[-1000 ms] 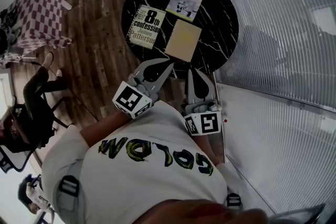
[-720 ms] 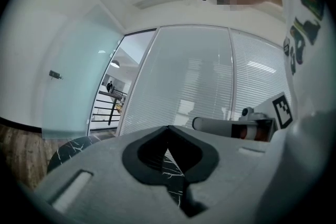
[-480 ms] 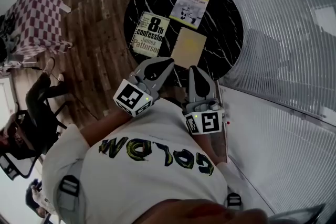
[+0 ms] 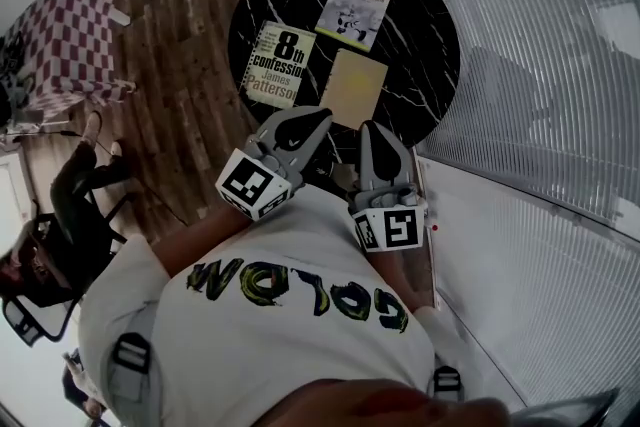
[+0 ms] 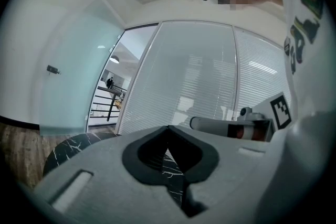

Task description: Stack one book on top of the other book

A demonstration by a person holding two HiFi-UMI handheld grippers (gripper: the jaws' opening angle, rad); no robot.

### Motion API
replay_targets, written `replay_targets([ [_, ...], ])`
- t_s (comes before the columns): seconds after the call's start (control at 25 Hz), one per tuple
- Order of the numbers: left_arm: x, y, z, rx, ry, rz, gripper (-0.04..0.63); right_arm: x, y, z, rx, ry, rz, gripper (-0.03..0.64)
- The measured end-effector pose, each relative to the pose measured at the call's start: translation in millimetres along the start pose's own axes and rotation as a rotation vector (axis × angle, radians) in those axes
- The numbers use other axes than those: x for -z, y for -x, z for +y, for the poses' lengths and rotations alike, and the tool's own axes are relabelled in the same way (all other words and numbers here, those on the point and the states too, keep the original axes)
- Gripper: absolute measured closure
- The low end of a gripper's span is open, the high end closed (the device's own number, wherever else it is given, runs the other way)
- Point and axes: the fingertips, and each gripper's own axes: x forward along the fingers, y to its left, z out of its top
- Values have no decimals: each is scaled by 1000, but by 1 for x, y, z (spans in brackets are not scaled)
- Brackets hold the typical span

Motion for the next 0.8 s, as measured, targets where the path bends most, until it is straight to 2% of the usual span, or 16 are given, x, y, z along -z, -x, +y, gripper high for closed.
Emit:
replay_targets([
  [0.28, 9, -12, -5, -3, 19, 29, 591, 9, 2, -17, 16, -16, 47, 614],
  [0.64, 49, -20, -3, -31, 105, 107, 591, 47, 19, -38, 49, -67, 137, 615],
  [0.8, 57, -22, -3, -40, 102, 125, 591, 54, 22, -43, 58, -76, 151, 614],
])
